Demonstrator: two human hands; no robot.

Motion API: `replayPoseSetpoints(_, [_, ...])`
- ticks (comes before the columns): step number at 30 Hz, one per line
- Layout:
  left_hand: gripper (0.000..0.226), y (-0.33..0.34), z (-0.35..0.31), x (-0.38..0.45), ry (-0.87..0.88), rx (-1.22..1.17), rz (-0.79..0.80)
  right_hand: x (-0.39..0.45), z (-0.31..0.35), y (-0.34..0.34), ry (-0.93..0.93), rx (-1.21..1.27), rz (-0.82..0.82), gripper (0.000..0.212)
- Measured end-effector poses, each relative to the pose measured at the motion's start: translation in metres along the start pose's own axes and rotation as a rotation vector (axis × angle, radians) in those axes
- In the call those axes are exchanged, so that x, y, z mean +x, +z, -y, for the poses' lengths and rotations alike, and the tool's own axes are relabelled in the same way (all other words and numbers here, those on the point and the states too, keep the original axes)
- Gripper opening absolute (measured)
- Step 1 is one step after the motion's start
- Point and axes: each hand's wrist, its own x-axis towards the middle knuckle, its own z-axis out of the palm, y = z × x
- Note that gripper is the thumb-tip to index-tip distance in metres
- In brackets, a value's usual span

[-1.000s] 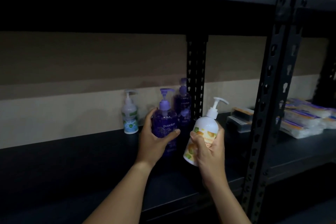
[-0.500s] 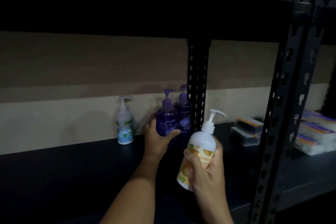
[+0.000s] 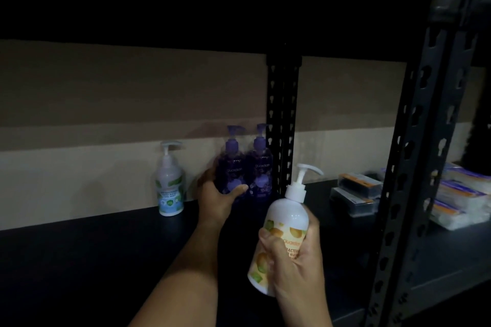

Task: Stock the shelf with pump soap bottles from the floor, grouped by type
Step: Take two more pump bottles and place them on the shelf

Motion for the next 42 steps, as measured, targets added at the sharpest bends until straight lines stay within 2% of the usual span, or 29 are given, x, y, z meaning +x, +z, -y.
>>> replayPoseSetpoints(4, [0.084, 0.000, 0.000, 0.000, 0.017, 0.003, -0.020, 0.001, -0.001, 0.001, -0.002, 0.007, -0.008, 0.062])
replayPoseSetpoints(10, [0.087, 0.000, 0.001, 0.000, 0.023, 0.022, -0.013, 0.000, -0.001, 0.001, -0.014, 0.008, -0.013, 0.062])
replayPoseSetpoints(18, [0.068, 0.000, -0.009, -0.004, 0.076, 0.104, -0.016, -0.001, -0.001, -0.001, -0.021, -0.020, 0.008, 0.057])
replayPoseSetpoints(22, [0.076, -0.001, -0.011, -0.005, 0.083, 0.114, -0.014, -0.001, -0.001, 0.000, -0.020, -0.012, 0.013, 0.058])
replayPoseSetpoints(25, [0.070, -0.001, -0.013, -0.006, 0.094, 0.133, 0.003, -0.002, 0.000, 0.000, -0.031, 0.000, 0.014, 0.061])
replayPoseSetpoints(28, [0.078, -0.004, -0.007, -0.004, 0.086, 0.189, 0.033, -0.002, 0.001, -0.001, -0.050, 0.008, 0.024, 0.067])
replayPoseSetpoints(32, [0.094, -0.009, 0.039, 0.008, -0.028, 0.303, 0.066, -0.005, 0.003, -0.001, -0.054, -0.001, 0.056, 0.071])
replayPoseSetpoints(36, [0.066, -0.034, -0.026, -0.050, -0.049, 0.403, 0.201, -0.006, 0.006, -0.002, -0.044, -0.006, 0.100, 0.059])
replayPoseSetpoints(38, [0.054, -0.053, -0.041, -0.073, -0.020, 0.451, 0.284, -0.008, 0.009, -0.001, -0.046, -0.024, 0.137, 0.061])
replayPoseSetpoints(42, [0.024, -0.106, -0.063, -0.108, 0.033, 0.553, 0.564, -0.016, 0.012, 0.004, -0.070, -0.123, 0.207, 0.063])
